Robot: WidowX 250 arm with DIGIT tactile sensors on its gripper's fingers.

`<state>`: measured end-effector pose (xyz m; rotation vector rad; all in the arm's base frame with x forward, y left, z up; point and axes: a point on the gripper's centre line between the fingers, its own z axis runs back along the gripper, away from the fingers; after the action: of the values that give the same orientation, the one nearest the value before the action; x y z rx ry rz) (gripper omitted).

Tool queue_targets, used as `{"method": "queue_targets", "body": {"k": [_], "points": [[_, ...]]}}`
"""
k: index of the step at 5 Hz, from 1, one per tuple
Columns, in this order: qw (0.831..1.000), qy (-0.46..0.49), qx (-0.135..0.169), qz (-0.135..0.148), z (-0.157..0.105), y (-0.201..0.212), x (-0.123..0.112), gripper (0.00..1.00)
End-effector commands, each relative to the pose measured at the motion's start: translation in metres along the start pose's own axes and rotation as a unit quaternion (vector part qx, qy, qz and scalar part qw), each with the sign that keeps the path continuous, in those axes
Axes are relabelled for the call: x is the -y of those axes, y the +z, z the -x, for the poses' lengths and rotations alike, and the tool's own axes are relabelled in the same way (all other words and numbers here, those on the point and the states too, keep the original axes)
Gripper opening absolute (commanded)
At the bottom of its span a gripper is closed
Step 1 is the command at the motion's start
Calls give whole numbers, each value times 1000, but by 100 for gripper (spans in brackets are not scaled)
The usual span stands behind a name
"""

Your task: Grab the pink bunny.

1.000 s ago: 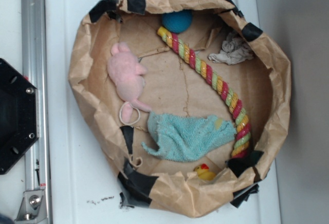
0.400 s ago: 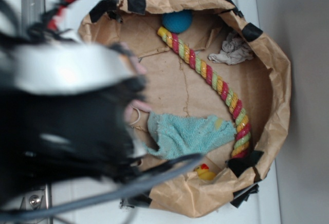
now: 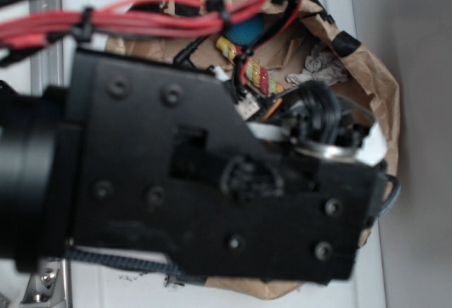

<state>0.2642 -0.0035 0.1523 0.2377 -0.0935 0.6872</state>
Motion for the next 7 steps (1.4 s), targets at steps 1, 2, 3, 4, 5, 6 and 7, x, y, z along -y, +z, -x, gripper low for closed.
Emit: {"method": "queue_targets", "body": {"k": [1, 2, 3, 4, 5, 6, 7], "points": [[1000, 18, 16, 19, -12, 12, -13, 100], [997, 73, -20, -15, -13, -37, -43, 100], [993, 105, -25, -45, -10, -79, -57, 100], [992, 111, -31, -53, 1, -100, -63, 100], [994, 103, -23, -38, 23, -119, -52, 100], [995, 99, -24, -18, 40, -129, -50, 100], [993, 99, -57, 35, 51, -140, -49, 100]]}}
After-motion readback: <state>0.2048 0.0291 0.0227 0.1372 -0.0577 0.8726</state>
